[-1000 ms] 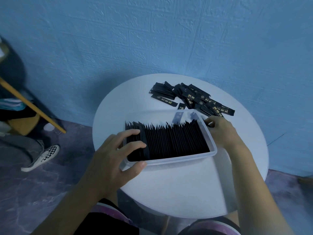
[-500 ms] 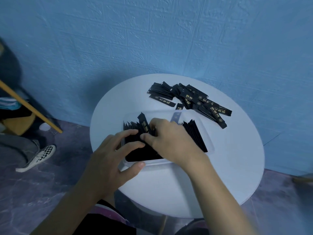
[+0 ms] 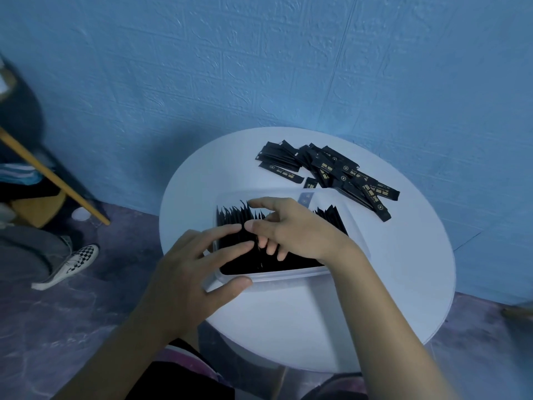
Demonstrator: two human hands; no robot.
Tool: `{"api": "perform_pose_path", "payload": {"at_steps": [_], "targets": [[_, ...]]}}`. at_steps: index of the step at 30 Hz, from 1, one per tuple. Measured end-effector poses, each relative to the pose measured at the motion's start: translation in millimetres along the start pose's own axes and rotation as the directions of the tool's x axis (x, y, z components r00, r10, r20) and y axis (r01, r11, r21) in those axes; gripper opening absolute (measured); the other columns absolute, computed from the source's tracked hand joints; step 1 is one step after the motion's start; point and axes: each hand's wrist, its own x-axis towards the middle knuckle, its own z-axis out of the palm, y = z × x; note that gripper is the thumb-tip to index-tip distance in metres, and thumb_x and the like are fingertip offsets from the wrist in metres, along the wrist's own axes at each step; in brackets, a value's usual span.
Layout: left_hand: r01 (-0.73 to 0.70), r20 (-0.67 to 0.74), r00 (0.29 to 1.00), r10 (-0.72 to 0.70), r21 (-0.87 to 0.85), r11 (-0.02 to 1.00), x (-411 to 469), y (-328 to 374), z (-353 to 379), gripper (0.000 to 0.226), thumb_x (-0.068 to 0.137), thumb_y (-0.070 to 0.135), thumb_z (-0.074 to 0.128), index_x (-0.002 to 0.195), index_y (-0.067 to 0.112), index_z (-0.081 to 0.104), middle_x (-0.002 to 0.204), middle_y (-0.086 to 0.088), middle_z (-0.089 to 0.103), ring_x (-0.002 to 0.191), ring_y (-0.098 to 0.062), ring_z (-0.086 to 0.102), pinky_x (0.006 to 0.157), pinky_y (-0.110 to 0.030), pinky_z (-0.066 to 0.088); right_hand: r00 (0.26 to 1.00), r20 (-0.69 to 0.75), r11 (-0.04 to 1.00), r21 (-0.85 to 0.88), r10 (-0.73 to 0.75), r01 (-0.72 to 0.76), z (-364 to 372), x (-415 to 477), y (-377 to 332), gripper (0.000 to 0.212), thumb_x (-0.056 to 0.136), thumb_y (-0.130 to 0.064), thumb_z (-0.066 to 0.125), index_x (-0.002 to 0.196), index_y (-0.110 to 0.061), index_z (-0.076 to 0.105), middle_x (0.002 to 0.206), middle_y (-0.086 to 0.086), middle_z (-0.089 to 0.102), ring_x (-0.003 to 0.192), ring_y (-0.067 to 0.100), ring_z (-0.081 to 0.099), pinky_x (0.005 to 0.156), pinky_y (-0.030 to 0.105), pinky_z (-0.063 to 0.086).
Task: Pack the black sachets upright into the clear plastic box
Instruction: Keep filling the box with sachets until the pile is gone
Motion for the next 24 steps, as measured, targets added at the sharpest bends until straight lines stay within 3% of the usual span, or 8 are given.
{"api": "perform_pose_path", "payload": {"at_steps": [3,9,18,21,24], "targets": [[-0.012,-0.009,1.000,0.013,0.045,0.999,-0.5,-1.5,-0.4,0.053,0.096,0.062,0.048,0.123,0.024,0.071,0.136,0.008,0.060,0.105,-0.015,0.050,0.089,-0.028,0.042,0.998,0.065,0.999,0.045,-0.006,0.003,-4.4,0.6,-0.6,0.056,0.098,-0.023,0.063,0.149,-0.024,0.041,0.075,0.006,0.061,0.055,0.014,0.057,0.051,0.025,0.052],[-0.062,-0.038,0.997,0.067,0.111,0.992,3.7,-1.0,-1.3,0.045,0.086,0.052,0.065,0.119,0.024,0.073,0.131,0.007,0.063,0.117,-0.025,0.052,0.090,-0.049,0.048,0.994,0.106,0.996,0.084,0.000,-0.009,-8.4,1.0,0.2,0.047,0.097,-0.018,0.065,0.140,-0.022,0.048,0.080,0.010,0.061,0.058,0.018,0.061,0.053,0.027,0.054],[-0.057,-0.001,0.998,0.058,0.109,0.992,10.1,3.1,10.4,0.046,0.085,0.060,0.063,0.116,0.028,0.072,0.126,0.002,0.061,0.118,-0.029,0.052,0.093,-0.051,0.046,0.998,0.056,0.996,0.087,-0.026,0.021,-15.7,-3.2,6.6,0.043,0.103,-0.010,0.052,0.145,-0.015,0.045,0.085,0.011,0.066,0.060,0.015,0.065,0.055,0.025,0.055],[-0.039,-0.004,0.999,0.040,0.086,0.995,9.7,1.8,11.5,0.045,0.087,0.062,0.060,0.111,0.026,0.073,0.125,0.002,0.061,0.118,-0.028,0.052,0.093,-0.050,0.046,0.994,-0.091,0.992,0.100,-0.067,0.076,-31.7,-5.0,7.4,0.032,0.102,-0.008,0.053,0.133,-0.012,0.057,0.082,0.009,0.067,0.054,0.013,0.061,0.049,0.024,0.052],[-0.039,-0.013,0.999,0.040,0.055,0.998,8.8,1.5,11.8,0.041,0.088,0.061,0.059,0.114,0.030,0.068,0.125,0.003,0.060,0.120,-0.024,0.050,0.096,-0.045,0.045,0.928,-0.362,0.983,0.120,-0.085,0.137,-61.5,-8.1,19.5,0.021,0.101,-0.005,0.053,0.113,-0.012,0.068,0.073,0.007,0.064,0.049,0.013,0.055,0.042,0.022,0.045]]}}
